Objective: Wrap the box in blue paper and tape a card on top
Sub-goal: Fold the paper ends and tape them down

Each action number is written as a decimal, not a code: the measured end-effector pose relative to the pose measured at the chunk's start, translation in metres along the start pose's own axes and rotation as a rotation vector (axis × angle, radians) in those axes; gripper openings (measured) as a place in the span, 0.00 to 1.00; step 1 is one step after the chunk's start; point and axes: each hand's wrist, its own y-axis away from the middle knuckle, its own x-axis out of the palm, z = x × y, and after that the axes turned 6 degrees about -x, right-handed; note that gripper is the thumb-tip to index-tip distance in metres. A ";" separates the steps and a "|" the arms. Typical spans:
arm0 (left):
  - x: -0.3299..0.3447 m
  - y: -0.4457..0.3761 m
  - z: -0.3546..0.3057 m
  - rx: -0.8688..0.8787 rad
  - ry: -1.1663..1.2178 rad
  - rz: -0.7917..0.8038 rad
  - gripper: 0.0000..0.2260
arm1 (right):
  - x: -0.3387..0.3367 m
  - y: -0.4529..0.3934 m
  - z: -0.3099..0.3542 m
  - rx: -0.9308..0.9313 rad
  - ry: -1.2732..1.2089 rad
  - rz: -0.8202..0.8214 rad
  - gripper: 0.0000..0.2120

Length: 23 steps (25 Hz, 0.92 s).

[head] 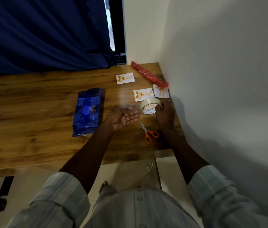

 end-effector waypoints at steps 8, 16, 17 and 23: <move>0.006 -0.012 0.007 0.009 0.013 0.033 0.07 | -0.006 -0.002 -0.018 0.149 -0.073 0.076 0.14; 0.011 -0.018 0.009 0.037 0.068 -0.012 0.14 | -0.021 0.050 -0.022 0.081 0.457 0.553 0.34; 0.011 -0.018 0.009 0.038 0.068 -0.017 0.15 | -0.022 0.058 -0.019 0.041 0.535 0.647 0.36; 0.010 -0.021 0.006 0.031 0.040 -0.016 0.10 | -0.029 0.061 -0.008 0.201 0.068 0.692 0.09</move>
